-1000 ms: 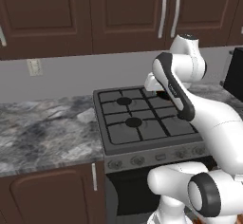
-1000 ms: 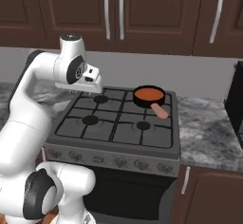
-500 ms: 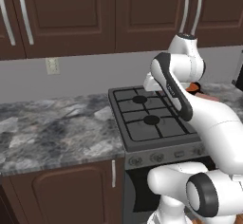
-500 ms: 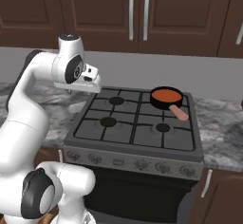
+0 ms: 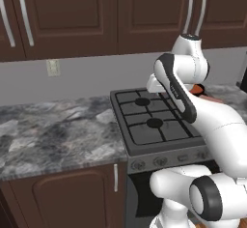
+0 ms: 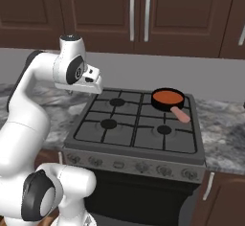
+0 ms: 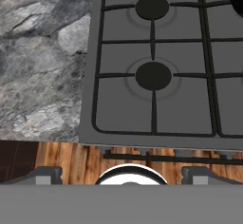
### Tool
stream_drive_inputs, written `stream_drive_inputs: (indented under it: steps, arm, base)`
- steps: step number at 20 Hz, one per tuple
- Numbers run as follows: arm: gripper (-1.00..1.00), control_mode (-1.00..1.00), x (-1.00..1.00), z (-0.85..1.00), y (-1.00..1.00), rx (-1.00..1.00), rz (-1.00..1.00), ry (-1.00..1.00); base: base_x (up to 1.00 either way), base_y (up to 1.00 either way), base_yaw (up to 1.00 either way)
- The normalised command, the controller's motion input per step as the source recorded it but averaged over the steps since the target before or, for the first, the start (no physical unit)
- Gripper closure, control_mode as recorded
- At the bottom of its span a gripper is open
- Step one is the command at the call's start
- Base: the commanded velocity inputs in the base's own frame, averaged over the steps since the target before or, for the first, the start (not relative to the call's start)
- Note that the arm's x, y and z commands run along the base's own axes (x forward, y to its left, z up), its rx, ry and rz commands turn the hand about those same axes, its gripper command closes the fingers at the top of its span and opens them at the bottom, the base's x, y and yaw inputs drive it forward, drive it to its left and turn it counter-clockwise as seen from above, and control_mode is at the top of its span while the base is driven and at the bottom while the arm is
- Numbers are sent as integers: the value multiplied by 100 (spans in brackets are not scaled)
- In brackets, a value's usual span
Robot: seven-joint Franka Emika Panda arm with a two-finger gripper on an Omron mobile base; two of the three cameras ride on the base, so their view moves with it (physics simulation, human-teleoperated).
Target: Wait until the marinara sauce is simmered to a deep red color and then turn off the stove.
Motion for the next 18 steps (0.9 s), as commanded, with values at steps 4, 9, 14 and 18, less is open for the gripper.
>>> stream_drive_inputs:
  steps: [4, 9, 14, 18]
  arm:
    - [-100, 100, 0, 0, 0, 0, 0, 0]
    - [-100, 100, 0, 0, 0, 0, 0, 0]
    - [-100, 100, 0, 0, 0, 0, 0, 0]
    - [-100, 100, 0, 0, 0, 0, 0, 0]
  base:
    - [27, 0, 0]
    - [26, 0, 0]
    - [0, 0, 0]
    - [0, 0, 0]
